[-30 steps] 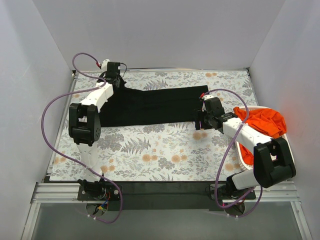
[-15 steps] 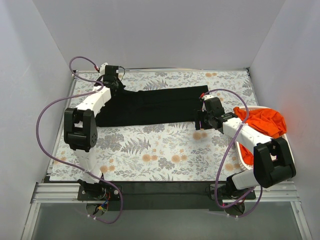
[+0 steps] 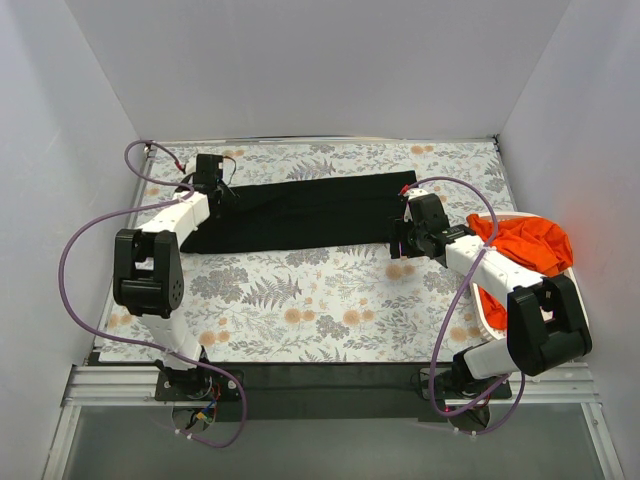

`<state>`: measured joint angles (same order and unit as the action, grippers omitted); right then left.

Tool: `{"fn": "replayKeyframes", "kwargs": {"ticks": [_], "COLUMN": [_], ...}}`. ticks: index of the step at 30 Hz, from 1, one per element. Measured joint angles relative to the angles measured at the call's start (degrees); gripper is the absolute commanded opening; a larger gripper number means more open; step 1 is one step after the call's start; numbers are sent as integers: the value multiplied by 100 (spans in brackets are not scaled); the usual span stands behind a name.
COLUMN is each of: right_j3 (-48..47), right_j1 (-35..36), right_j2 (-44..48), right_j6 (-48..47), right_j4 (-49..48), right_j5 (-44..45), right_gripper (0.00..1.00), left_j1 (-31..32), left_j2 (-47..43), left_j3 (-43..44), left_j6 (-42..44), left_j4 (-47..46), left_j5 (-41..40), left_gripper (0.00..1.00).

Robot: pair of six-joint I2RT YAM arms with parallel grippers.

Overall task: Fold and stack the t-shirts
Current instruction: Fold the tshirt

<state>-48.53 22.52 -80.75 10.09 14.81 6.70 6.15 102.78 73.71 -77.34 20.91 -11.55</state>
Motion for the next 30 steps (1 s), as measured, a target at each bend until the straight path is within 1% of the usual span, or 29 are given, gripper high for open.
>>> {"fn": "replayKeyframes", "kwargs": {"ticks": [5,9,12,13,16,17,18,24,26,30], "right_j3": [2,13,24,24,24,20,9,-485,-734,-1196], "right_j1": [0,2,2,0,0,0,0,-55,-120,-286], "right_j2": [0,0,0,0,0,-2,-15,-483,-723,-1217], "right_j6": [0,0,0,-2,-4,-9,-20,-61,-76,-90], "right_j4": [-2,-9,-22,-24,-42,-44,-46,-118,-168,-304], "right_j5": [0,-2,-2,-2,0,0,2,26,22,-52], "right_gripper": [61,61,61,61,61,61,61,56,54,53], "left_j1": [-20,-20,-17,-20,-22,-24,-33,-214,-348,-592], "left_j2": [9,9,7,7,7,2,-9,-444,-610,-710], "left_j3": [-352,-435,-437,-437,-437,-437,-446,-833,-955,-1119], "left_j6": [-111,-205,-256,-264,-284,-295,-306,-417,-457,-498], "left_j4": [48,111,197,216,317,350,374,437,433,387], "left_j5": [101,101,4,-31,-166,-214,-264,-549,-614,-737], "left_gripper": [1,9,16,22,33,38,40,41,40,37]}}
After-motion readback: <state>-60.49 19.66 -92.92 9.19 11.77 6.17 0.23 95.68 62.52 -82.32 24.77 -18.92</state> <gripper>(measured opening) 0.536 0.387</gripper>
